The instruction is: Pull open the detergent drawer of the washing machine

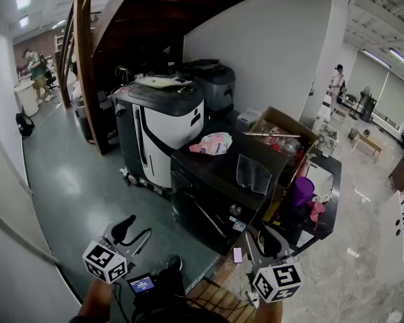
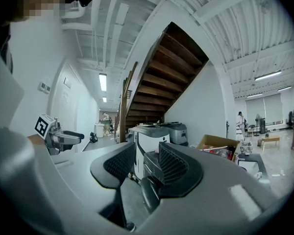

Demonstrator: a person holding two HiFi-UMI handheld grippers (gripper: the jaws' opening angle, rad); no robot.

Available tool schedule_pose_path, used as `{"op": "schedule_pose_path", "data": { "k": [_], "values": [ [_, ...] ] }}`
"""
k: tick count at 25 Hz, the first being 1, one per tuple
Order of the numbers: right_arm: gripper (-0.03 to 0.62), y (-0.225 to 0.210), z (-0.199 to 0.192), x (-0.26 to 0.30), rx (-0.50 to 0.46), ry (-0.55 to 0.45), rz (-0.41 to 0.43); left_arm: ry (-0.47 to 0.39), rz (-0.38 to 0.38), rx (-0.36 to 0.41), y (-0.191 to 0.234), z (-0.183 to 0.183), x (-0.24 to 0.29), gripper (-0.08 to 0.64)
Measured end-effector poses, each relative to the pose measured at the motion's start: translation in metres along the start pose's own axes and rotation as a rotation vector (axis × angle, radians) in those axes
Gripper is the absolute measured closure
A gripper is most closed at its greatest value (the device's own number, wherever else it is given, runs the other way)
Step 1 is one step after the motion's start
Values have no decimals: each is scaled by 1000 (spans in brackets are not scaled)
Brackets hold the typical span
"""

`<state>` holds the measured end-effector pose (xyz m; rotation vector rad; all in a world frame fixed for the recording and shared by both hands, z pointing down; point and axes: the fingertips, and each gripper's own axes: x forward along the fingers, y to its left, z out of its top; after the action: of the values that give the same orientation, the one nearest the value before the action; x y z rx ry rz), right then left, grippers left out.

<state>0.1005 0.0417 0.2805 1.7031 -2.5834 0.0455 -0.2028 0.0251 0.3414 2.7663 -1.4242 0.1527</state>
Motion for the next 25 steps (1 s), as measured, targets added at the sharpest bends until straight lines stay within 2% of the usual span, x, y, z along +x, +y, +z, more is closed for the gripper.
{"op": "schedule_pose_path", "data": {
  "k": [13,25],
  "values": [
    [440,-14,-7,-3,5,18,-8,8,-10,-1,-7,0,14,301],
    [439,-29,-20,6,106,7,-5,38,-8,-20,-1,-13,34,301]
  ]
}}
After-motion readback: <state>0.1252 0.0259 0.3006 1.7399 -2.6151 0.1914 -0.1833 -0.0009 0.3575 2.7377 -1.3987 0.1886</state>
